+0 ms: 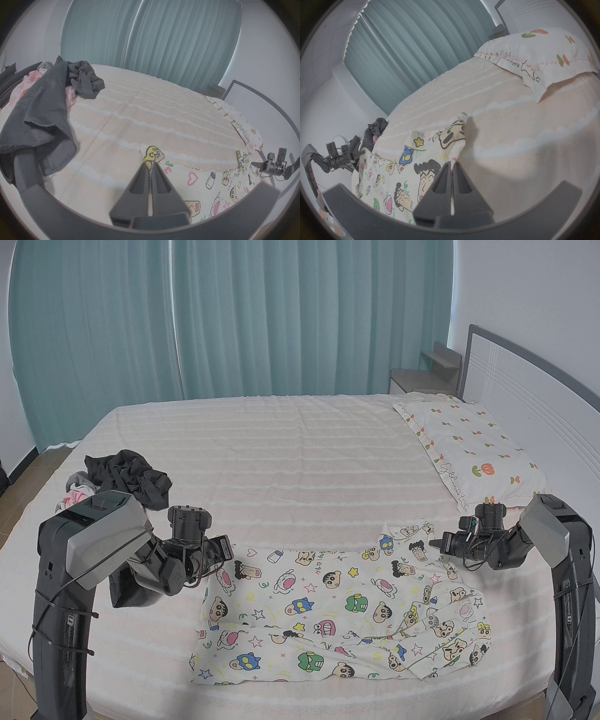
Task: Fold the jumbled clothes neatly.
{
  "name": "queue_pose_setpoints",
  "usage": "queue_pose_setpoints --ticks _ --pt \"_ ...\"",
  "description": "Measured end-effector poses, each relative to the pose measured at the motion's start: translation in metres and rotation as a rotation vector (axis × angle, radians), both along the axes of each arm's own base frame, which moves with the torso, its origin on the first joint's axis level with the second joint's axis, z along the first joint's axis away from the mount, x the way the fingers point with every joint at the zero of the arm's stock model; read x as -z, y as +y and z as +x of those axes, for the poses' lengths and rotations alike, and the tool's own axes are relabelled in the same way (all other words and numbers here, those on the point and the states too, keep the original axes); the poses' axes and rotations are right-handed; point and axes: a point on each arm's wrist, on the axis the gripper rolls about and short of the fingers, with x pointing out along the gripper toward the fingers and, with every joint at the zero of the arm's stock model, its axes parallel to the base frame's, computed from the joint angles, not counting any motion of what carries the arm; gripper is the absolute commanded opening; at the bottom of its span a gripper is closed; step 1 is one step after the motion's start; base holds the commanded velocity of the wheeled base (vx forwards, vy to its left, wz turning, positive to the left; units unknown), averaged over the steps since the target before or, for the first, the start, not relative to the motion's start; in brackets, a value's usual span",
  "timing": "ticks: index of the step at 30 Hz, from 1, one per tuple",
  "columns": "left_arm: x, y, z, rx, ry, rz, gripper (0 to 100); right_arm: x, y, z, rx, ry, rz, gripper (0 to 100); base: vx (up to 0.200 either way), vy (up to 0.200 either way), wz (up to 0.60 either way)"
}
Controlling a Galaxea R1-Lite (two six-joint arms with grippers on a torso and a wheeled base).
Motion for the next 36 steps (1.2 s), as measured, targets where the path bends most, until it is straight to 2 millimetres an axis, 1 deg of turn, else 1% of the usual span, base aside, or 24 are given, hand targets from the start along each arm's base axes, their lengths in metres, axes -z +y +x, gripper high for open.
queue_pose_setpoints --ticks 5,10,19,25,30,36 --pt "-0.002 -0.002 -0.002 0.006 0.0 0.001 0 -0.004 -0.007 -0.014 -0.047 -0.06 0.039 0 0.0 0.0 0.0" --pt "-0.007 -0.004 -0.004 0.011 -0.008 -0.001 0 -0.009 -0.014 -0.023 -0.046 -0.098 0.072 0 0.0 0.0 0.0" --pt "-0.015 -0.008 -0.006 0.021 -0.024 -0.005 0 -0.014 -0.015 -0.028 -0.052 -0.103 0.088 0 0.0 0.0 0.0" --pt "-0.02 -0.008 -0.009 0.024 -0.026 -0.005 0 -0.022 -0.018 -0.037 -0.074 -0.126 0.101 0 0.0 0.0 0.0" --pt "-0.024 -0.01 -0.013 0.029 -0.041 -0.008 0 -0.028 -0.019 -0.051 -0.101 -0.143 0.116 0 0.0 0.0 0.0" --pt "-0.029 -0.01 -0.02 0.035 -0.068 -0.013 0 -0.036 -0.022 -0.075 -0.134 -0.164 0.135 0 0.0 0.0 0.0"
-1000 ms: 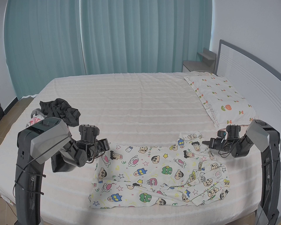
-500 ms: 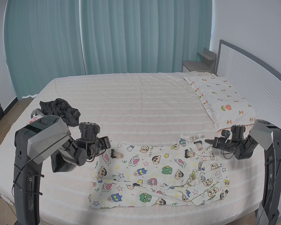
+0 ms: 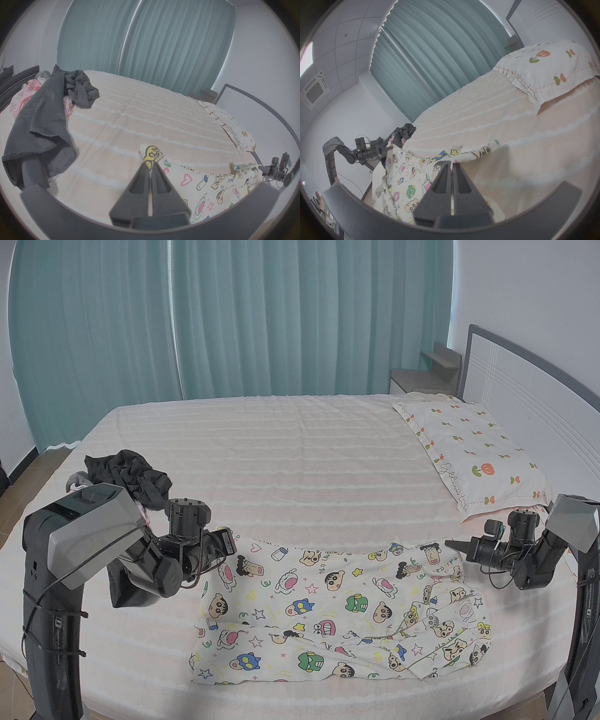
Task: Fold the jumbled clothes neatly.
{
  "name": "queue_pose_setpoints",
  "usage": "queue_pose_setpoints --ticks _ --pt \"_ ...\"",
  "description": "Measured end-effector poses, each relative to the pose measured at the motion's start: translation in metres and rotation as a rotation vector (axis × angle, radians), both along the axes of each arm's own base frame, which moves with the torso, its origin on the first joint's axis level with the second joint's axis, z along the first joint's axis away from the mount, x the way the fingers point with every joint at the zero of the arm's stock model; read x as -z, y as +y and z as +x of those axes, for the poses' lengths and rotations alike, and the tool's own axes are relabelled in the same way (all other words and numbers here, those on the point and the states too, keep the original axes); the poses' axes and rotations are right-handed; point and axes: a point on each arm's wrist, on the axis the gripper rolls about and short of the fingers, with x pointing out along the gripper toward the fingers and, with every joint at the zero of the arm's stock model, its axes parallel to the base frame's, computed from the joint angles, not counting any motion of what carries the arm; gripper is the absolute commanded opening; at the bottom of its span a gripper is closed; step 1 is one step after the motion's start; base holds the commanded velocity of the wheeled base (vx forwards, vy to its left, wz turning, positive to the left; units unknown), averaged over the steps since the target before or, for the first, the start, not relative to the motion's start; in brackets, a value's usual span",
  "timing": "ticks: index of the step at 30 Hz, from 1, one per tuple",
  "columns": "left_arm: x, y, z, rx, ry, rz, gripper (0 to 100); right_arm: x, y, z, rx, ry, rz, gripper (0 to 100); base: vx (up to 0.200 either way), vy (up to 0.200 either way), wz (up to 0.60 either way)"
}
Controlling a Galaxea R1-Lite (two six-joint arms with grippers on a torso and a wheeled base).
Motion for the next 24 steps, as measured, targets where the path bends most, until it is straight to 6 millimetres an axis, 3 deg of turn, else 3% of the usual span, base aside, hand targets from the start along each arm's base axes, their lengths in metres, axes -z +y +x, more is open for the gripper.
queue_pose_setpoints --ticks 12,24 --pt "-0.009 0.006 -0.028 0.01 -0.002 -0.008 0 -0.009 0.001 -0.055 -0.049 -0.028 0.023 0 0.0 0.0 0.0" --pt "-0.004 0.014 -0.071 0.036 0.014 -0.012 0 -0.006 0.008 -0.103 -0.058 -0.002 0.032 0 0.0 0.0 0.0"
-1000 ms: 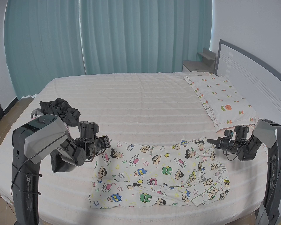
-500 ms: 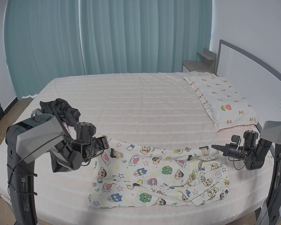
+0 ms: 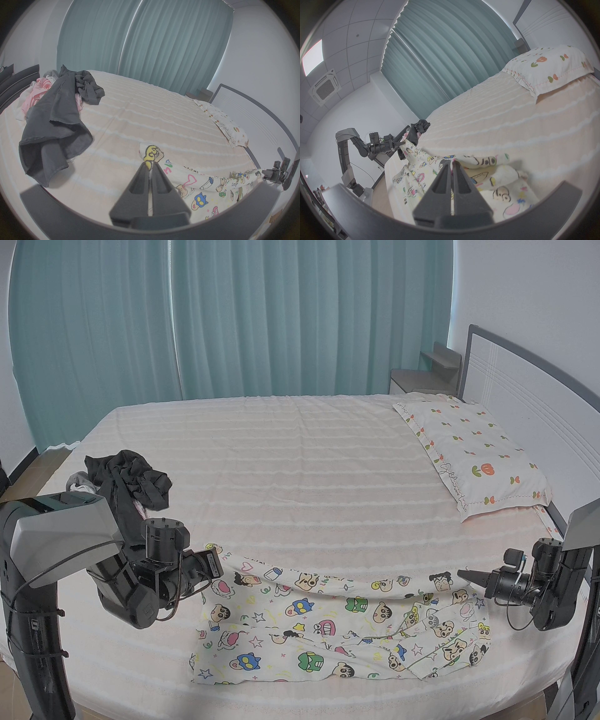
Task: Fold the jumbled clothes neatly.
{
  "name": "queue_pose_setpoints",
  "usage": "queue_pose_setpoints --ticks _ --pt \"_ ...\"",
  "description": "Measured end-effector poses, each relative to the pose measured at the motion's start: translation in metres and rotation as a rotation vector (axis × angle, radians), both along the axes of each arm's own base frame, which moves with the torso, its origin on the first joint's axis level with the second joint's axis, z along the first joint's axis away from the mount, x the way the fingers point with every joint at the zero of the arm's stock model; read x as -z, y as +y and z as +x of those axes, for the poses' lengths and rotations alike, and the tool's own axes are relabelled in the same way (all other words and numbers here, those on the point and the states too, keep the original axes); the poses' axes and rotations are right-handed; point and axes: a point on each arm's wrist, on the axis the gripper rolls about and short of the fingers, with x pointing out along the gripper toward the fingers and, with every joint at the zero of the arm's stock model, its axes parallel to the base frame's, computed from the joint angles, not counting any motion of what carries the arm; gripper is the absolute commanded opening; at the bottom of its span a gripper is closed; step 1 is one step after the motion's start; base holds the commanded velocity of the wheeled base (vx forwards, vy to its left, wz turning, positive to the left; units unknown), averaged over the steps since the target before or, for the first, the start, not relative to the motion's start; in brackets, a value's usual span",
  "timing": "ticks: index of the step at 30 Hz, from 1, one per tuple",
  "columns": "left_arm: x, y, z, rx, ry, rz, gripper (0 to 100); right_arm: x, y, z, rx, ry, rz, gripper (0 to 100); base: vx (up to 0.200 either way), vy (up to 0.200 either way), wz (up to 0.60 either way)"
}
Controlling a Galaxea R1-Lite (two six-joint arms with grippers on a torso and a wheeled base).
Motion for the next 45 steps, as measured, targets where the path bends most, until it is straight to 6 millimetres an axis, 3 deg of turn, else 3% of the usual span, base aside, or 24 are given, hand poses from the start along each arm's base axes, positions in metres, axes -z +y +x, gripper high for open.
queue_pose_setpoints --ticks 19,37,38,39,40,45 --pt "0.018 0.012 -0.057 0.05 0.06 -0.003 0 0.023 -0.007 -0.053 -0.003 0.133 -0.045 0 0.0 0.0 0.0" --pt "0.044 0.009 -0.075 0.077 0.125 0.016 0 0.038 -0.007 -0.073 -0.007 0.198 -0.089 0 0.0 0.0 0.0" --pt "0.046 0.01 -0.077 0.077 0.138 0.016 100 0.04 -0.007 -0.073 -0.006 0.205 -0.091 0 0.0 0.0 0.0" --pt "0.047 0.009 -0.077 0.077 0.141 0.016 100 0.041 -0.007 -0.073 -0.006 0.207 -0.091 0 0.0 0.0 0.0" --pt "0.048 0.009 -0.077 0.077 0.143 0.016 100 0.041 -0.007 -0.074 -0.006 0.21 -0.09 100 0.0 0.0 0.0" --pt "0.051 0.01 -0.077 0.07 0.155 0.01 100 0.043 -0.006 -0.076 0.003 0.229 -0.096 100 0.0 0.0 0.0"
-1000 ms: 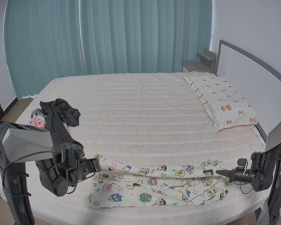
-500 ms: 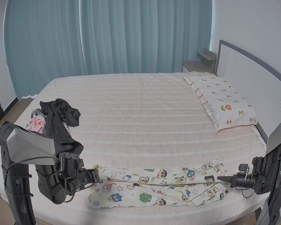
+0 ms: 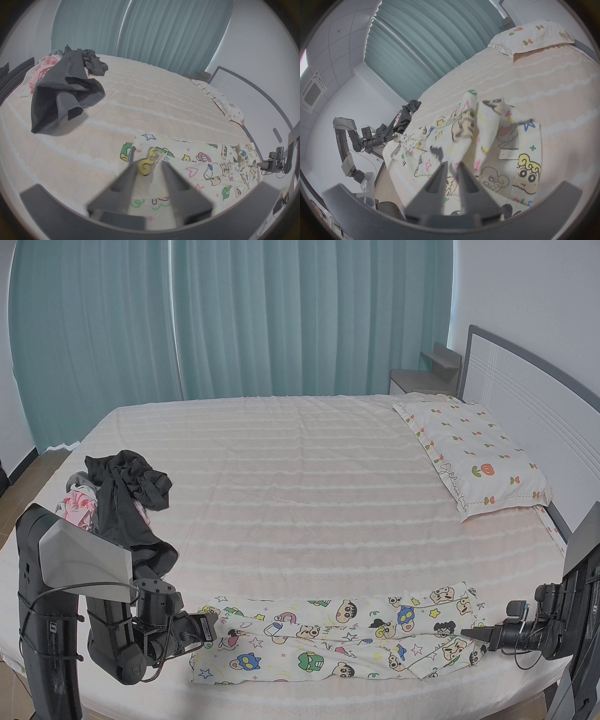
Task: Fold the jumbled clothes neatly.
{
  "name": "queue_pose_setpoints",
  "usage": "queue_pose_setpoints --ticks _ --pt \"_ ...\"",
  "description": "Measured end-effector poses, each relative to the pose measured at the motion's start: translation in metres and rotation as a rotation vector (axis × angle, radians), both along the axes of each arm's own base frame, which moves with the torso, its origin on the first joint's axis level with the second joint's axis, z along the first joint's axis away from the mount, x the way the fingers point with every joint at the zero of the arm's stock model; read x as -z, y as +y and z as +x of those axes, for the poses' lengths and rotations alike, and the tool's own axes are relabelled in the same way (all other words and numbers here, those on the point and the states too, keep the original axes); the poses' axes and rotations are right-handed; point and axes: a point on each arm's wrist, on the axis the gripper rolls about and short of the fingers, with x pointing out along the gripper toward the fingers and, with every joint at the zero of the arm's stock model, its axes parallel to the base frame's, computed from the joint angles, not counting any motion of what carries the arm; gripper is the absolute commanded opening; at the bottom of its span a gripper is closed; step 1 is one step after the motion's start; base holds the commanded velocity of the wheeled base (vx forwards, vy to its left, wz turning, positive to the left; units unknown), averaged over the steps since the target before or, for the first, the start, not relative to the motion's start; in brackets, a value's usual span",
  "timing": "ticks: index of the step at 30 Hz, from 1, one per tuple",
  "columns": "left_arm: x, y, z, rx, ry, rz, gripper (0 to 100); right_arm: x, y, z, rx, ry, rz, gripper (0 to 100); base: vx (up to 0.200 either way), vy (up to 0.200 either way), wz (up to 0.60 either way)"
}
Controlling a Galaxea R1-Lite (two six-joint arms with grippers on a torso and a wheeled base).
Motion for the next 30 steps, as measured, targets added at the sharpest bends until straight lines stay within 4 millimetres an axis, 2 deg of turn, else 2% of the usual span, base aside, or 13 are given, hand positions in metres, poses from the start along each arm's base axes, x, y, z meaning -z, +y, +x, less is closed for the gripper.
queue_pose_setpoints --ticks 4,10,19,25,30 --pt "0.0 0.001 0.0 -0.023 0.006 -0.027 100 0.0 0.0 -0.001 0.015 0.009 -0.018 100 0.0 0.0 0.0" --pt "-0.008 0.005 0.002 -0.111 -0.033 -0.157 100 -0.007 -0.007 -0.003 0.075 -0.001 -0.05 100 0.0 0.0 0.0" --pt "-0.031 0.032 -0.009 -0.217 -0.005 -0.441 100 -0.034 -0.016 -0.002 0.144 -0.079 -0.057 100 0.0 0.0 0.0" --pt "-0.047 0.042 -0.016 -0.269 0.001 -0.567 100 -0.049 -0.011 0.024 0.185 -0.121 0.01 100 0.0 0.0 0.0" --pt "-0.056 0.044 -0.019 -0.285 -0.011 -0.61 100 -0.056 0.009 0.058 0.158 -0.192 0.017 100 0.0 0.0 0.0"
